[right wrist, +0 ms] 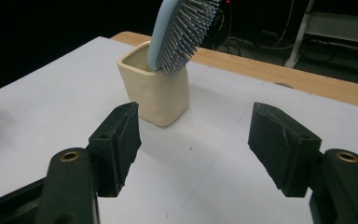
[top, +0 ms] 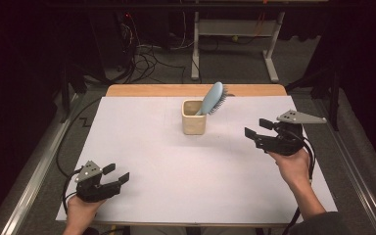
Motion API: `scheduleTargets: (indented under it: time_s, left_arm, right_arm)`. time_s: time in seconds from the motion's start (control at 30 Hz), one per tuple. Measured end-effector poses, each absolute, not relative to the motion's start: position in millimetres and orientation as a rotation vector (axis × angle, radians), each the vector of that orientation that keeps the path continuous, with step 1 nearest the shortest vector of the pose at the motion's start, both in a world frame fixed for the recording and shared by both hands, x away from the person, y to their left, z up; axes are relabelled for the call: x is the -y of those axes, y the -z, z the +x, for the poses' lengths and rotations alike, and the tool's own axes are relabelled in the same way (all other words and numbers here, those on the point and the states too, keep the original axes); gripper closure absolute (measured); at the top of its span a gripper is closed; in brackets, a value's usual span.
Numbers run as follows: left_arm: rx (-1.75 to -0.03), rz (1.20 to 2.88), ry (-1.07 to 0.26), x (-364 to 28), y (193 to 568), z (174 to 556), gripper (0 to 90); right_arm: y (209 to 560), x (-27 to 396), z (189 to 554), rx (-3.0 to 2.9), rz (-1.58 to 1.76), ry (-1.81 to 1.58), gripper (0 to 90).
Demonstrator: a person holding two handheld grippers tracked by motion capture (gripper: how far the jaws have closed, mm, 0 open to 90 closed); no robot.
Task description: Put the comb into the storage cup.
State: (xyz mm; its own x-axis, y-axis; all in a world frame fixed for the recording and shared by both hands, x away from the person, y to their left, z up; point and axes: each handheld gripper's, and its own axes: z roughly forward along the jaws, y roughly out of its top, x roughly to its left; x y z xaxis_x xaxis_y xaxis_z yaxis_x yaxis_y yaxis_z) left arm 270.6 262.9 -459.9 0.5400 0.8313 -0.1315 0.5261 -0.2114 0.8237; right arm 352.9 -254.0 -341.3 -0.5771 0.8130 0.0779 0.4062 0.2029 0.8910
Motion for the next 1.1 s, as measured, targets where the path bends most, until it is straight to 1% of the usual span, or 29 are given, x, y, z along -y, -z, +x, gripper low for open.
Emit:
scheduleTargets:
  time_s: [0.53,1.1]
  left_arm:
    - [-1.116,1.886,-0.437,-262.0,460.4,271.0,33.0]
    - [-1.115,1.883,-0.449,-262.8,459.4,268.8,33.0]
  right_arm:
    - [343.1,294.8,324.0,-1.996,1.169,-1.382,32.7]
    - [354.8,306.7,307.2,-1.979,1.19,-1.392,31.8]
